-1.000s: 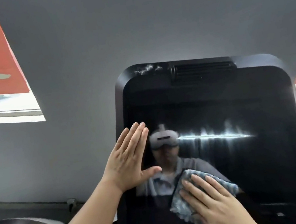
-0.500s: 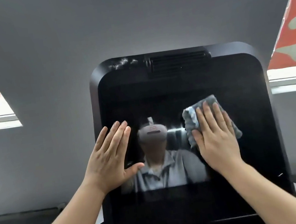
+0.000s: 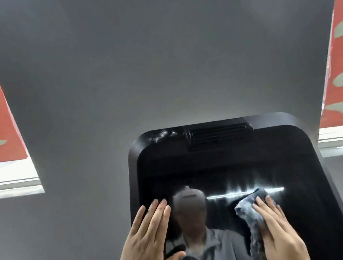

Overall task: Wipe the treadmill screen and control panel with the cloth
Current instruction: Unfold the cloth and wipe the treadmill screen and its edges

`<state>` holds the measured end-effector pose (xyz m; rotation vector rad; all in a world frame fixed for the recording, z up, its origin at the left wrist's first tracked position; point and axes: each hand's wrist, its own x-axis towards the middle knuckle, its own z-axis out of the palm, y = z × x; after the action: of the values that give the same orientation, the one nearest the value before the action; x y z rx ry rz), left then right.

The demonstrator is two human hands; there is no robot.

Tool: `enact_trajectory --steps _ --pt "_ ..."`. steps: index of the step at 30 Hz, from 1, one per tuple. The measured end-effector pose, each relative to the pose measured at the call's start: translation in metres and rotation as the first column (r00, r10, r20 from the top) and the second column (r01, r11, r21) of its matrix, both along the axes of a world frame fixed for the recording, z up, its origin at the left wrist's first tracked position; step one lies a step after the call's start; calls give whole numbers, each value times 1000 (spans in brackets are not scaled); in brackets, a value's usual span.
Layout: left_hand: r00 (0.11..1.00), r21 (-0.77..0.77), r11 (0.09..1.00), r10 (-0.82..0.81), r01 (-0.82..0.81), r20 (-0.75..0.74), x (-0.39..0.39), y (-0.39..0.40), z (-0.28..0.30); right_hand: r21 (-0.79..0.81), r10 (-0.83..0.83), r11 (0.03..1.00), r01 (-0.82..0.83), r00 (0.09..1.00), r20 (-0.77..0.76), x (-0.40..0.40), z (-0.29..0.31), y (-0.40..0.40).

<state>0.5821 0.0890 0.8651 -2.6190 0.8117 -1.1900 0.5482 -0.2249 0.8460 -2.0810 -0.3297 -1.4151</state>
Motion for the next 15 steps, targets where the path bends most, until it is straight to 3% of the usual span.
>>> enact_trajectory --steps 2,4,5,6,8,11,13,15 --pt "998 -16 1000 -7 8 70 3 0 -2 440 108 890 -118 993 48 0 56 30" --pt "990 -19 1000 2 1 139 6 -1 -6 778 278 587 -225 958 68 3 102 52" --pt "981 -12 1000 -9 11 192 8 0 -6 824 333 498 -272 937 108 9 120 59" --pt "967 -8 1000 -18 21 253 12 -1 -8 801 346 523 -293 931 114 19 135 64" --pt "947 -20 1000 -12 20 321 21 2 -9 630 316 711 -314 942 113 44 165 76" --pt "934 -44 999 13 3 357 26 4 -9 162 167 971 -178 983 77 91 188 99" --pt "938 -64 998 26 -5 346 27 4 -10 -163 72 985 -58 994 78 118 190 114" --pt "942 -115 993 50 -13 331 24 5 -10 -326 -5 945 25 998 60 141 178 121"
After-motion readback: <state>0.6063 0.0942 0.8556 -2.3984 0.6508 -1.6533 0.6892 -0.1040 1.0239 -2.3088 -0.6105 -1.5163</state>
